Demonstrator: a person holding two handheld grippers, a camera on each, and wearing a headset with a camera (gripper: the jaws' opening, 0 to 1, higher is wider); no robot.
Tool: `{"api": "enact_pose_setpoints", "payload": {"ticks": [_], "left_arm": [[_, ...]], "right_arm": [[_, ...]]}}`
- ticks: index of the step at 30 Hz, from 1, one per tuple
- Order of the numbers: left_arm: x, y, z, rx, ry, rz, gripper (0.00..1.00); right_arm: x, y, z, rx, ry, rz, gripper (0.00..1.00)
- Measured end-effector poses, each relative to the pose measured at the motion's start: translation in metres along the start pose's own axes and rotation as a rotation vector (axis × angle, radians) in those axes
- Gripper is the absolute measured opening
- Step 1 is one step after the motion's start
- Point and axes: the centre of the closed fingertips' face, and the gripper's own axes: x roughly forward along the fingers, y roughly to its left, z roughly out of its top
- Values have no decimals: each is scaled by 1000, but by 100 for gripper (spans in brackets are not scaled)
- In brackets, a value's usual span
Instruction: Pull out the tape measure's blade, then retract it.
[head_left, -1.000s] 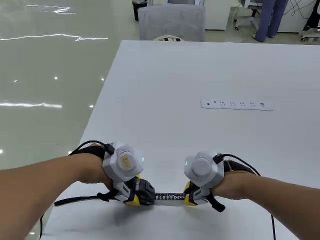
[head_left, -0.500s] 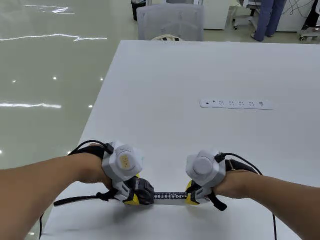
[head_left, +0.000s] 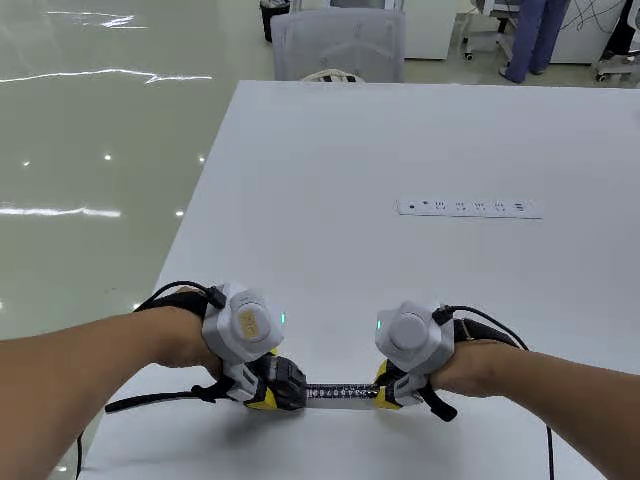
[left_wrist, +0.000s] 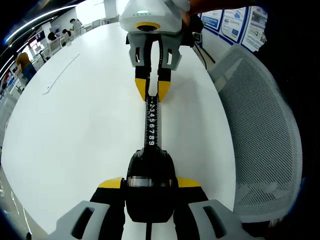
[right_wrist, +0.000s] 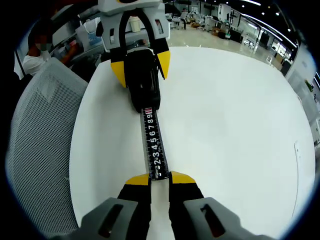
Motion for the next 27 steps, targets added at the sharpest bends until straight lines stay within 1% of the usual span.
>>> {"api": "enact_pose_setpoints", "payload": {"ticks": [11,20,27], "left_arm": [[1,0,1,0,5,0,34],[1,-1,2,1,7,-2,34],[2,-1,2,3,9,-3,34]], "right_arm": [[-2,0,-7,1,6,-7,11],[-6,-2,-17,10,16,-11,11],[-7,-2,-18,5,13,-11,11]]}}
